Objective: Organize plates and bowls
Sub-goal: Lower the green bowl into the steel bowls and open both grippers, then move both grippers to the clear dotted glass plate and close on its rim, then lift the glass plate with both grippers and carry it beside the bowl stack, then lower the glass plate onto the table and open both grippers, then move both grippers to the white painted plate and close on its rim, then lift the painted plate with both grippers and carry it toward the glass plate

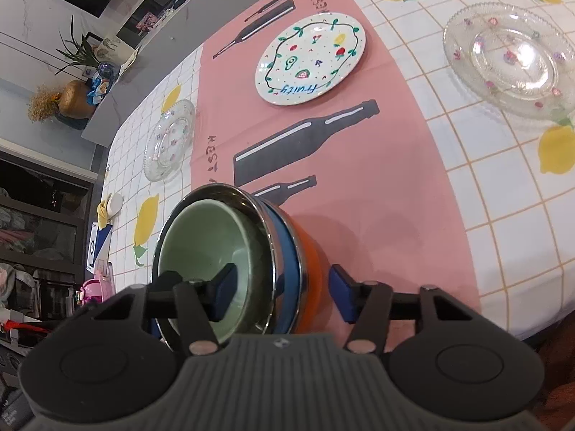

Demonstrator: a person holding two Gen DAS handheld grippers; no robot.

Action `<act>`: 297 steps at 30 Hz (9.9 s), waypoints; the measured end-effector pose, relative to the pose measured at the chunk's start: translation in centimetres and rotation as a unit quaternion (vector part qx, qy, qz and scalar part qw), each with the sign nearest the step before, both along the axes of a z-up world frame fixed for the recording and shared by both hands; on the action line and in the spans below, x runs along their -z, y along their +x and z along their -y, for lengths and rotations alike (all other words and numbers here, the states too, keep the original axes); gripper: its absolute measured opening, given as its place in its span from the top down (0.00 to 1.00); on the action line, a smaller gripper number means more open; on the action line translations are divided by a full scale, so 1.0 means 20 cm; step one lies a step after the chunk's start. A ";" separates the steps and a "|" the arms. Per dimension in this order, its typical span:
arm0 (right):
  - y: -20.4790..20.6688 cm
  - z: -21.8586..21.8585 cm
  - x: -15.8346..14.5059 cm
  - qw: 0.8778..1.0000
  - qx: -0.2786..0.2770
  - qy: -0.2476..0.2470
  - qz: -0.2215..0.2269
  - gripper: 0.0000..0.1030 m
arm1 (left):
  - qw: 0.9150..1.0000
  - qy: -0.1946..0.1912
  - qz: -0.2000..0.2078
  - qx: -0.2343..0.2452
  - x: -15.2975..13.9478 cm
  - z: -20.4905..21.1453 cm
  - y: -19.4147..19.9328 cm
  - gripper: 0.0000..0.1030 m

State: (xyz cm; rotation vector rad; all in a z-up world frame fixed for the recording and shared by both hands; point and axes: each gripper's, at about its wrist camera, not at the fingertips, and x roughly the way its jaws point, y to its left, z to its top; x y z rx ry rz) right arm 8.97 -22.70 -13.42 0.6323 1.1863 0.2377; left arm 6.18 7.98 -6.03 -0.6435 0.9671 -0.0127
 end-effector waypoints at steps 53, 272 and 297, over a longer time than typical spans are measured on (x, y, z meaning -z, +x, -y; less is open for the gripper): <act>0.79 -0.52 -0.21 0.989 -0.101 -0.066 0.081 0.40 | 0.992 0.066 0.066 -0.079 -0.14 -0.57 0.66 0.54; 1.00 0.58 0.21 0.994 0.101 0.022 0.032 0.83 | 0.993 0.115 0.025 -0.006 0.25 0.70 1.00 0.72; 0.95 0.67 0.18 0.991 0.121 0.050 0.030 0.95 | 0.989 0.133 0.065 -0.023 0.20 0.71 0.96 0.88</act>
